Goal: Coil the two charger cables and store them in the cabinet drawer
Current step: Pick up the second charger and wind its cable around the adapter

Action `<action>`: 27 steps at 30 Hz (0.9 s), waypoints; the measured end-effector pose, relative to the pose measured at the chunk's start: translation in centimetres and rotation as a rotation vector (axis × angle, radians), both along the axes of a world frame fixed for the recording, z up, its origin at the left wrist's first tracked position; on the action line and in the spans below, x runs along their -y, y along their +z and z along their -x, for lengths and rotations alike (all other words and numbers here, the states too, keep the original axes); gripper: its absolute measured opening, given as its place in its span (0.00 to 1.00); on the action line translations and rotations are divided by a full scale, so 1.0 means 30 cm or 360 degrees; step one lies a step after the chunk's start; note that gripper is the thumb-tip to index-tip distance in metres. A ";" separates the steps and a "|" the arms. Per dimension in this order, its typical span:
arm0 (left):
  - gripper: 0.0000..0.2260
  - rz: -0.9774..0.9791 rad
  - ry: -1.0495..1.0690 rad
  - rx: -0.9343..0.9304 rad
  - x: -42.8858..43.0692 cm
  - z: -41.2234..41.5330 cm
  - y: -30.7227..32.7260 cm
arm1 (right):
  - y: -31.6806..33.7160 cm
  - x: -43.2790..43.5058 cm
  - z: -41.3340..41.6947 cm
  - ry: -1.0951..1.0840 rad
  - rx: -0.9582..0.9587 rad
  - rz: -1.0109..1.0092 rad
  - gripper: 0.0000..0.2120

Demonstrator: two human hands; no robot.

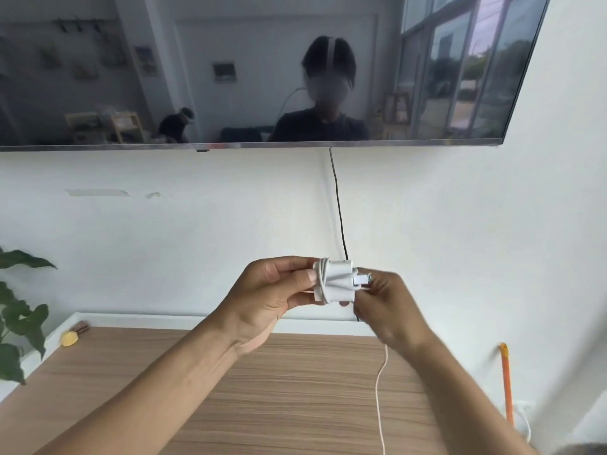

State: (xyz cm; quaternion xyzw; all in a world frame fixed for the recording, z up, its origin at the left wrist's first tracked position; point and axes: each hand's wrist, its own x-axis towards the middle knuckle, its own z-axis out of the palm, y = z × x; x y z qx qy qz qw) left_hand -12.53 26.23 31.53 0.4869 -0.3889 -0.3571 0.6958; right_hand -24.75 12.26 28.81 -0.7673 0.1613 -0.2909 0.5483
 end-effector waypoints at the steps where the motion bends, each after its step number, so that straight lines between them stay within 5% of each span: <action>1: 0.13 0.0005 0.0064 -0.0038 0.008 -0.002 -0.005 | -0.028 -0.035 -0.012 -0.0098 0.0020 0.0013 0.16; 5: 0.10 -0.0045 0.0381 -0.0023 0.048 -0.012 -0.037 | -0.110 -0.163 -0.052 -0.0358 0.0053 0.0244 0.18; 9: 0.05 -0.0131 0.0700 0.0220 0.055 -0.032 -0.070 | -0.140 -0.193 -0.059 -0.0406 -0.0193 0.0806 0.18; 16: 0.04 -0.0195 0.0737 0.0424 0.028 -0.036 -0.104 | -0.006 -0.181 -0.008 -0.0324 -0.0597 0.1369 0.16; 27: 0.05 -0.0206 0.0770 0.0632 0.007 -0.008 -0.140 | 0.109 -0.148 0.029 -0.0199 -0.0689 0.1359 0.12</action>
